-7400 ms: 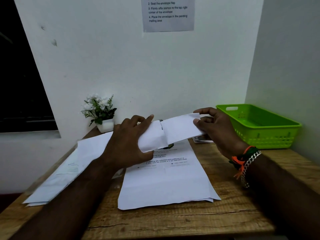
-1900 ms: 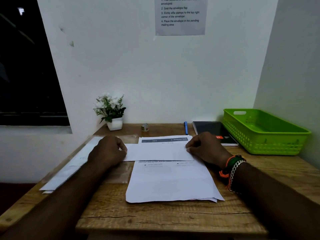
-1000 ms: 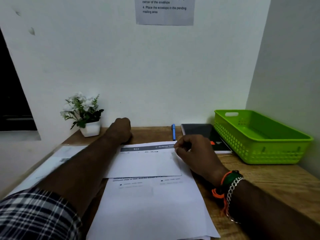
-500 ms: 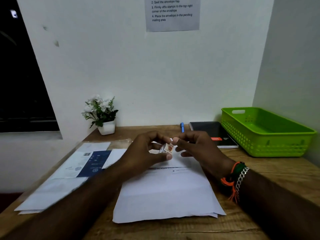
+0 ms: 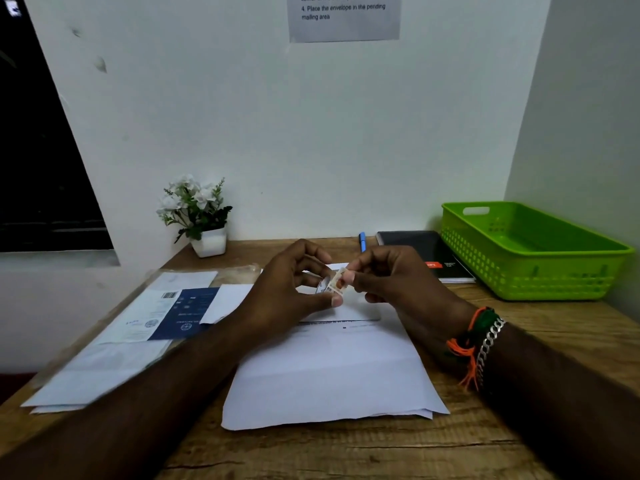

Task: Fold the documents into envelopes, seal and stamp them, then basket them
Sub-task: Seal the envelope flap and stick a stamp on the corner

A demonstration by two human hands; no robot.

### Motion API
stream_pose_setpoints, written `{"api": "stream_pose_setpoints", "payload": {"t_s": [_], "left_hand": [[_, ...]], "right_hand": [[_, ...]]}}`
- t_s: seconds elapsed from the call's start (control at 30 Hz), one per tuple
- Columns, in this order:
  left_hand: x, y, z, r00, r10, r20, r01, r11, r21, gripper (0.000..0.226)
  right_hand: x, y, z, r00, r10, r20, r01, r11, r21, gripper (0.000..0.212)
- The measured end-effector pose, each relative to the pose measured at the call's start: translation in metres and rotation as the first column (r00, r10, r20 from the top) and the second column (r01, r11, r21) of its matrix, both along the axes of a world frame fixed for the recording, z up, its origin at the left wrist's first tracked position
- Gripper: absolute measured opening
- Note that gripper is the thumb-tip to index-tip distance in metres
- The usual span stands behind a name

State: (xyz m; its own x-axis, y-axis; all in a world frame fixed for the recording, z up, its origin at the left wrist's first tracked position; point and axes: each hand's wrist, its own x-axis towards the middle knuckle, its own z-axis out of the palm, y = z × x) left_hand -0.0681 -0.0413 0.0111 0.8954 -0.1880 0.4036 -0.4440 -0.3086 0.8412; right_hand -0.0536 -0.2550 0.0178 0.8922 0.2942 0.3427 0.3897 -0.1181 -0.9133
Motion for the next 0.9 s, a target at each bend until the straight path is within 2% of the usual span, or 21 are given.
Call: {"api": "stream_pose_setpoints", "payload": {"t_s": [0.23,0.37,0.57,0.67,0.77,0.83,0.9], "left_hand": [[0.002,0.001,0.001,1.0,0.024,-0.014,-0.025,1.0,-0.015,0.051],[0.003,0.002,-0.001,1.0,0.018,-0.024,-0.019,0.999,-0.029,0.052],[0.0,0.005,0.0,0.999,0.006,-0.037,-0.009,0.997,-0.071,0.045],[0.013,0.009,0.006,0.996,0.087,0.011,-0.086,0.994,-0.072,0.032],[0.051,0.023,0.019,0.963,0.243,0.118,-0.257,0.96,0.116,0.025],[0.083,0.036,0.031,0.921,0.312,0.233,-0.375,0.871,0.316,0.023],[0.112,0.051,0.042,0.878,0.37,0.305,-0.473,0.769,0.429,0.026]], "right_hand": [[-0.002,0.0,0.004,0.999,0.002,0.054,0.0,1.0,-0.027,0.008],[-0.001,-0.002,0.005,1.0,0.004,-0.015,-0.003,1.0,0.022,0.009],[0.007,-0.009,0.007,0.995,-0.093,-0.037,0.097,0.988,0.12,0.013],[0.013,-0.01,0.001,0.983,-0.182,-0.001,0.181,0.976,0.12,0.012],[0.021,-0.012,-0.007,0.96,-0.253,0.12,0.25,0.968,0.04,0.005],[0.025,-0.014,-0.01,0.945,-0.273,0.179,0.279,0.96,-0.008,0.009],[0.026,-0.017,-0.011,0.925,-0.295,0.24,0.317,0.946,-0.061,0.011]]}}
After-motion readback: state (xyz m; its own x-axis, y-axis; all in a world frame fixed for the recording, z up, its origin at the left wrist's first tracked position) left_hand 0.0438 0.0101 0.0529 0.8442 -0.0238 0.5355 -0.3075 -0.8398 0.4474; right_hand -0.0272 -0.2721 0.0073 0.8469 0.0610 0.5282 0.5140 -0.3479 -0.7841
